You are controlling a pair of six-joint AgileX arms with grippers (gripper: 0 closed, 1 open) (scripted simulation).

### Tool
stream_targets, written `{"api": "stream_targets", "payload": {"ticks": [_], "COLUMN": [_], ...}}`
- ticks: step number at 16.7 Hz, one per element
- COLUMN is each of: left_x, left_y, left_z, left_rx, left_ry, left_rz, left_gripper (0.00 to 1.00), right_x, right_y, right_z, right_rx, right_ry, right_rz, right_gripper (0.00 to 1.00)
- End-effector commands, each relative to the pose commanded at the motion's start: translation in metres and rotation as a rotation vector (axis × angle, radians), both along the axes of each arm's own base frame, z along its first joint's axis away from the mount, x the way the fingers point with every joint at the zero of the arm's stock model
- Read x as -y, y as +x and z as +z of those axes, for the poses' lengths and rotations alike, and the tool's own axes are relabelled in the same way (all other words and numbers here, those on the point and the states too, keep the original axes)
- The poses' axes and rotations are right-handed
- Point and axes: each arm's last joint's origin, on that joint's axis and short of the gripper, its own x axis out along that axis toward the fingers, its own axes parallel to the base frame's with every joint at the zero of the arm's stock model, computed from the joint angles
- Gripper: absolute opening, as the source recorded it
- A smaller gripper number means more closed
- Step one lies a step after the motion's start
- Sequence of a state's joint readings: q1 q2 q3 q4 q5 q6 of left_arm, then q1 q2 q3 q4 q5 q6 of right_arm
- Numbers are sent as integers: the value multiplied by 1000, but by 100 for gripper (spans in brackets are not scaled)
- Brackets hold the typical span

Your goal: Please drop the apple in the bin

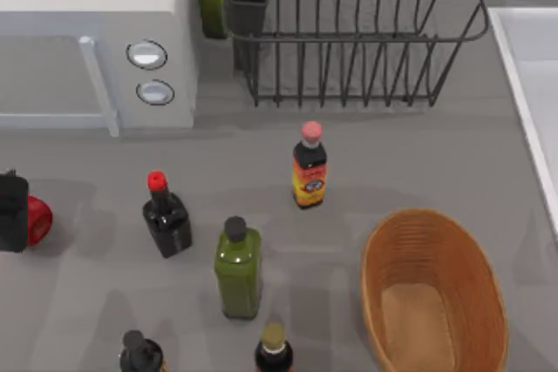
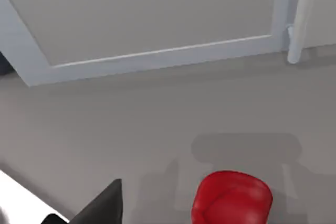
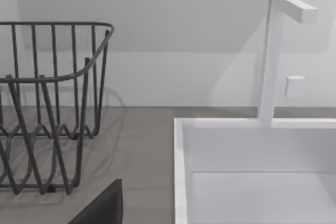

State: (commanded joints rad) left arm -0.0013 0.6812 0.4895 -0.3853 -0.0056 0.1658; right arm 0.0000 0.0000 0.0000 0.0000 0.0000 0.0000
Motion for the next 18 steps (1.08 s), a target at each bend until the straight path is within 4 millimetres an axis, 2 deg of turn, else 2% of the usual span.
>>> {"api": "stream_targets", "payload": {"ticks": [3, 6, 11, 15, 18], "left_x": [0, 0, -1, -1, -1], "left_y": [43, 85, 141, 166, 168], "left_z": [-1, -11, -35, -46, -46], "left_rx": [-307, -573, -870, -957, -960], "left_ry": [51, 88, 124, 138, 139], "left_rz": [-46, -102, -189, -225, -227], "left_gripper": [100, 100, 100, 100, 100], "right_x": [0, 0, 0, 0, 0], "right_y": [0, 0, 0, 0, 0], "right_z": [0, 0, 0, 0, 0], "right_rx": [0, 0, 0, 0, 0], "right_ry": [0, 0, 0, 0, 0], "right_rz": [0, 0, 0, 0, 0], "right_gripper": [100, 100, 100, 100, 100]}}
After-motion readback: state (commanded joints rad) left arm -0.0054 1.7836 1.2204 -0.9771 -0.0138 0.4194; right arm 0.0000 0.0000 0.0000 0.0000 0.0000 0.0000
